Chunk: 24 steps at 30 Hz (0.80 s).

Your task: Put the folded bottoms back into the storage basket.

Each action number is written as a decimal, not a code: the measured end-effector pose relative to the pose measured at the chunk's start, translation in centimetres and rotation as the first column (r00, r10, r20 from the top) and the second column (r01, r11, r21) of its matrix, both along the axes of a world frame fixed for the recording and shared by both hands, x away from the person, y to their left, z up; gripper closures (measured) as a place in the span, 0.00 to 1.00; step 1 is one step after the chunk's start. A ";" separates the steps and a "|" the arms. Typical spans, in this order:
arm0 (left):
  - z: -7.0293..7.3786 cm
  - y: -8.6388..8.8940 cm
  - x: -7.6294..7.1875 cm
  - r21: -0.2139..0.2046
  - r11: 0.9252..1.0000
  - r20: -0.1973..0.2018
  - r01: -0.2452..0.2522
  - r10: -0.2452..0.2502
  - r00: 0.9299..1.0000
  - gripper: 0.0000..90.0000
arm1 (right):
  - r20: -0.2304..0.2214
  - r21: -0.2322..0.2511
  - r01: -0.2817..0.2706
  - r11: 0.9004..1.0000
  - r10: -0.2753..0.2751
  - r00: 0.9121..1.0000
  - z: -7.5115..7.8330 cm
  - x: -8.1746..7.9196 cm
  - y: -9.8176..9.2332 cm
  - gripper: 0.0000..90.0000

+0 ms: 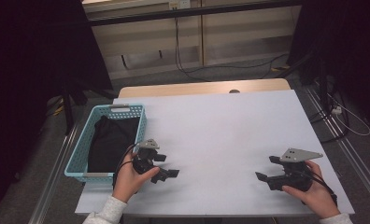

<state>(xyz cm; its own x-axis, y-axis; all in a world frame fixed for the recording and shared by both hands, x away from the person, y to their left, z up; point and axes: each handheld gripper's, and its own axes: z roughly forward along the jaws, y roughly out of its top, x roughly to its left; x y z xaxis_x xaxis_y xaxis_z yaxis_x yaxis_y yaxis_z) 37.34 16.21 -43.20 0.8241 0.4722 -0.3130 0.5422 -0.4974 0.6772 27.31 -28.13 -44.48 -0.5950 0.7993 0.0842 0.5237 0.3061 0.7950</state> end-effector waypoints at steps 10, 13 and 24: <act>-0.2 0.3 -0.2 -0.007 1.000 -0.003 0.003 -0.003 1.000 0.09 | -0.004 -0.009 0.002 1.000 -0.002 1.000 -0.2 -0.3 -0.2 0.20; -0.2 0.4 -0.3 -0.013 1.000 -0.002 0.001 -0.001 1.000 0.09 | -0.006 -0.008 0.001 1.000 -0.001 1.000 -0.2 -0.4 -0.3 0.20; -0.2 0.6 -0.5 -0.020 1.000 0.008 0.006 -0.006 1.000 0.09 | -0.008 -0.015 0.002 1.000 -0.002 1.000 -0.3 -0.9 -0.5 0.20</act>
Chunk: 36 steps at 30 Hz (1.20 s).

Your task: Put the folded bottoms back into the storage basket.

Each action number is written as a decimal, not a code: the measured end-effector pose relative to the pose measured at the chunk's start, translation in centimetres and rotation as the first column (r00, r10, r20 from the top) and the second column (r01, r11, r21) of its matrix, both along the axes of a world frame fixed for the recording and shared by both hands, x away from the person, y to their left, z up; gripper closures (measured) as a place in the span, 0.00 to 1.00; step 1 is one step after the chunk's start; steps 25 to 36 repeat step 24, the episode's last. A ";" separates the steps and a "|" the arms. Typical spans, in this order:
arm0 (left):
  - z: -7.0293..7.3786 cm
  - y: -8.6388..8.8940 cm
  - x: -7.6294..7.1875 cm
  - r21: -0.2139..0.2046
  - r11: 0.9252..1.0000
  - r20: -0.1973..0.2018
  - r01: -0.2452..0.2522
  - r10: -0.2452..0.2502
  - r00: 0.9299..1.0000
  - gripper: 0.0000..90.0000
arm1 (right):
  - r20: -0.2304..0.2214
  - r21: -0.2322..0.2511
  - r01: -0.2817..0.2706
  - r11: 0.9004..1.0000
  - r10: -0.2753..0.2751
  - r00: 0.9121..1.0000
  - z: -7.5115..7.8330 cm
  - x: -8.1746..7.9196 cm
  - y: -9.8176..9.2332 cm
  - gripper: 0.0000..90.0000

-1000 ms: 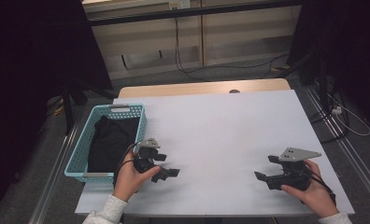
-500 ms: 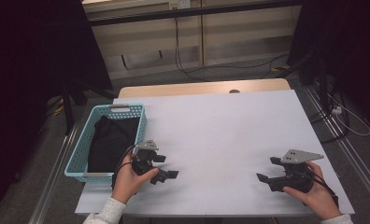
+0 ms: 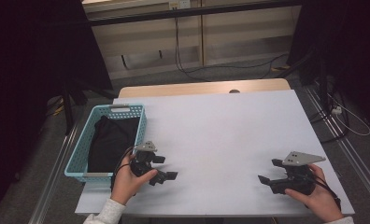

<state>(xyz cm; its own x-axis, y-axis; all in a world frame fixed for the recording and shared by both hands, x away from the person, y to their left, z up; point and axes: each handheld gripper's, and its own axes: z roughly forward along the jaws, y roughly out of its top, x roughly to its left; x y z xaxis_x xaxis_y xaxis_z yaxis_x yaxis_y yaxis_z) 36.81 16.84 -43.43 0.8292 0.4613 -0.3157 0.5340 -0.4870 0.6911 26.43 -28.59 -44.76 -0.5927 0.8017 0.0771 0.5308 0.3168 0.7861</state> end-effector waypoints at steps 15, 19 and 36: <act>-0.1 0.0 -0.2 -0.002 1.000 0.000 0.010 -0.010 1.000 0.09 | -0.001 0.000 0.008 1.000 -0.008 1.000 -0.2 -0.2 0.0 0.20; -0.1 0.0 -0.2 -0.002 1.000 0.000 0.010 -0.010 1.000 0.09 | -0.004 -0.007 -0.005 1.000 0.005 1.000 -0.4 -0.1 0.5 0.20; -0.1 -0.1 -0.1 -0.003 1.000 0.000 0.010 -0.010 1.000 0.09 | -0.002 -0.012 -0.008 1.000 0.008 1.000 -0.4 -0.1 0.6 0.20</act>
